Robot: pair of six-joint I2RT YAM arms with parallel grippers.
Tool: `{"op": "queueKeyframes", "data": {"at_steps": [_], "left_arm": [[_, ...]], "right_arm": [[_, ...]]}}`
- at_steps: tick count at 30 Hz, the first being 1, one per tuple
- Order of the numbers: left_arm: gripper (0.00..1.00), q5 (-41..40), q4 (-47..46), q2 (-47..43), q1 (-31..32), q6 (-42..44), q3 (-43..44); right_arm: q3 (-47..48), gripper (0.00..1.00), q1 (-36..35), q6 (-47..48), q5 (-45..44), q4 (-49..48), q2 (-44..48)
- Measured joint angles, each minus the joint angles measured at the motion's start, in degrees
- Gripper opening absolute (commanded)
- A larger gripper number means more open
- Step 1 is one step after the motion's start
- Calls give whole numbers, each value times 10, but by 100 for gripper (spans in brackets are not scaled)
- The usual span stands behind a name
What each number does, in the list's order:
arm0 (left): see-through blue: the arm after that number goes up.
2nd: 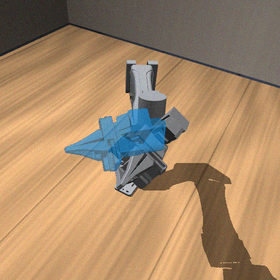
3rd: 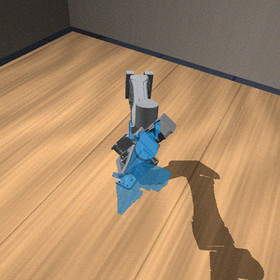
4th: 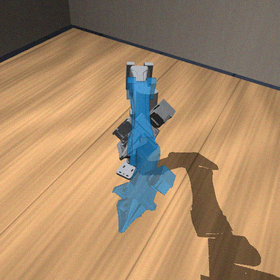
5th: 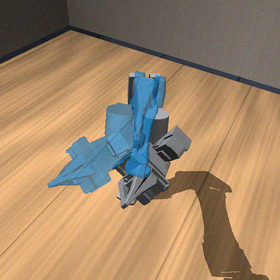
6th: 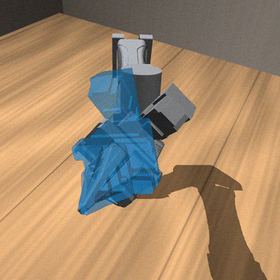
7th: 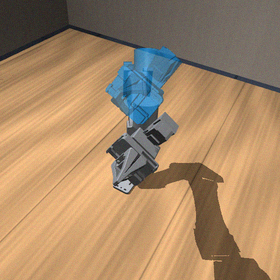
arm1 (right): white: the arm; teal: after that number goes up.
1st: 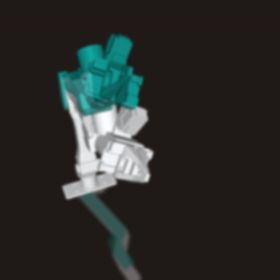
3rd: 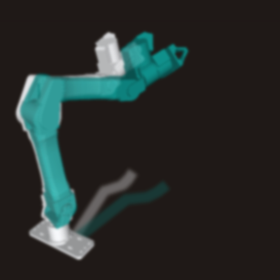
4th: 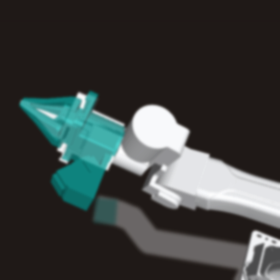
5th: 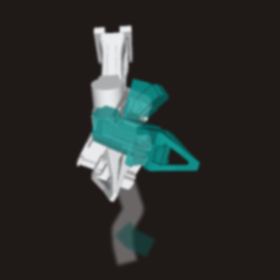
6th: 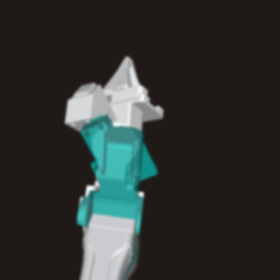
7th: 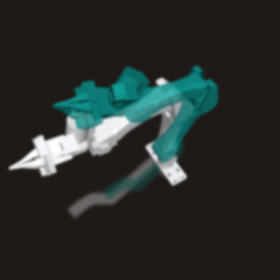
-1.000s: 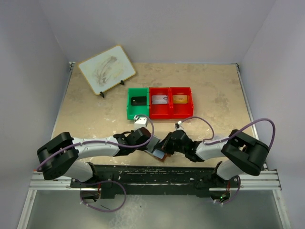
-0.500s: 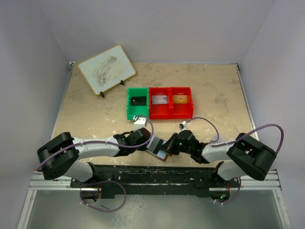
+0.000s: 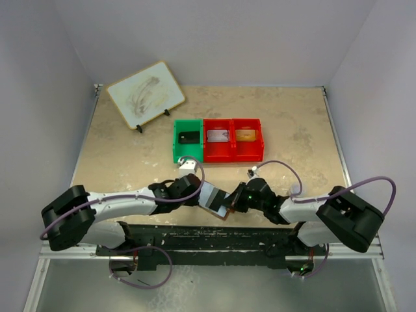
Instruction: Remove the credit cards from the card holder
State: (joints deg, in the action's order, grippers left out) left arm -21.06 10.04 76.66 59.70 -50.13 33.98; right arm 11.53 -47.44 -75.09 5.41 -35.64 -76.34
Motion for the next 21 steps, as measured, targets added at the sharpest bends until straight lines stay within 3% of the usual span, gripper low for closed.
{"op": "queueKeyframes", "data": {"at_steps": [5,12,21], "left_arm": [[28,25,-14,-36,0,2,1],[28,78,-29,7,1,31,32],[18,91,-31,63,1,58,47]], "right_arm": [[7,0,0,3,-1,6,-6],[16,0,0,11,0,5,-20],[20,0,0,14,1,3,-25]]}}
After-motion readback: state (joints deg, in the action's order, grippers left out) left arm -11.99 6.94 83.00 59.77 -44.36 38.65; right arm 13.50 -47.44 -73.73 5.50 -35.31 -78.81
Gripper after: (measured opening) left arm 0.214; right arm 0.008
